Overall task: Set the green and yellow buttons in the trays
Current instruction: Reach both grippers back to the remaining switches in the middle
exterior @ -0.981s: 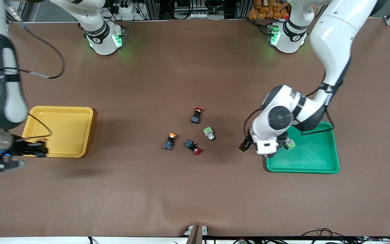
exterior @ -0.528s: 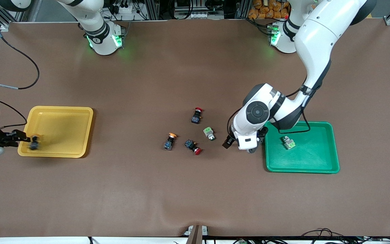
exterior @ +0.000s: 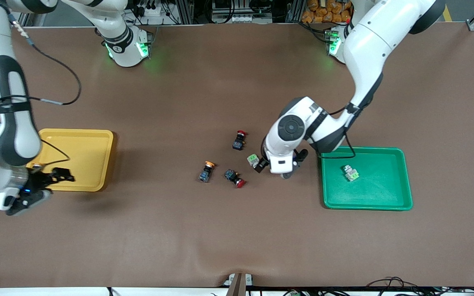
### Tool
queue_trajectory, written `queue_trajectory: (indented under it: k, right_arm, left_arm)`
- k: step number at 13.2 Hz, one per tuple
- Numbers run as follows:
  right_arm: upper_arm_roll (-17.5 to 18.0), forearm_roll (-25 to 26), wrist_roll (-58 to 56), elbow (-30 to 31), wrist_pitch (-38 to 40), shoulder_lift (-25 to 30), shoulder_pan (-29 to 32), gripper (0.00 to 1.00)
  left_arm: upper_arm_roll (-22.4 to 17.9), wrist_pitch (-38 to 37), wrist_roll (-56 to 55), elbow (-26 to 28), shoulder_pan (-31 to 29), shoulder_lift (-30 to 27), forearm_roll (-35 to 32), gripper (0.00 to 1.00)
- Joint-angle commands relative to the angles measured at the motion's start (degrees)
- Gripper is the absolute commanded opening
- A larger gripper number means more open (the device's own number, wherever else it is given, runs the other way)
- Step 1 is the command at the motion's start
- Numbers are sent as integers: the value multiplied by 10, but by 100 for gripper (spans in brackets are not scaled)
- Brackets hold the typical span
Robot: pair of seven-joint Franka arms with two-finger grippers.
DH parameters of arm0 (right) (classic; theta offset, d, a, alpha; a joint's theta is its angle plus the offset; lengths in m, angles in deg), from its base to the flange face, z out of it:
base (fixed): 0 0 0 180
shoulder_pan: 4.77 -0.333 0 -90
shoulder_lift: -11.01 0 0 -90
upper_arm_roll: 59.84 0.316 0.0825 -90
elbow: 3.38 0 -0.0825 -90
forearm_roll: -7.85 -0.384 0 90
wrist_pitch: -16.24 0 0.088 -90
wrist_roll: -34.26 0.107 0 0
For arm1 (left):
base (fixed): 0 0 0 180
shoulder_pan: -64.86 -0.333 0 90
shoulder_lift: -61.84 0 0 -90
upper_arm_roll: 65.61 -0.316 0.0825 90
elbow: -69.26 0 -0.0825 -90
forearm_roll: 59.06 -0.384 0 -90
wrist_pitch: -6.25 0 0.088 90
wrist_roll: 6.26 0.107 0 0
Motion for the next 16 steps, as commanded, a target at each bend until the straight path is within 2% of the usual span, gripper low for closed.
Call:
queue_trajectory:
  k: [1,3,8,12,13,16]
  right_arm:
    - [-2,-15,118,-4,27,17,-43,100]
    - [-2,-15,205,-4,25,18,-90,100]
    - [-8,-2,560,-5,-12,9,-204,100]
    - [-7,-2,713,-5,-53,-17,-263,100]
    - [-7,-2,743,-4,-75,-30,-271,100]
    - [-6,-9,841,-2,-128,-51,-302,100]
  left_arm:
    - [-9,19,-12,-16,27,24,-36,100]
    - [-19,29,-14,-15,44,32,-59,100]
    - [-25,70,-11,-15,56,58,-78,100]
    - [-29,83,-12,-15,60,71,-104,100]
    - [-35,85,-13,-15,61,72,-114,97]
    - [-36,85,-14,-15,60,72,-116,64]
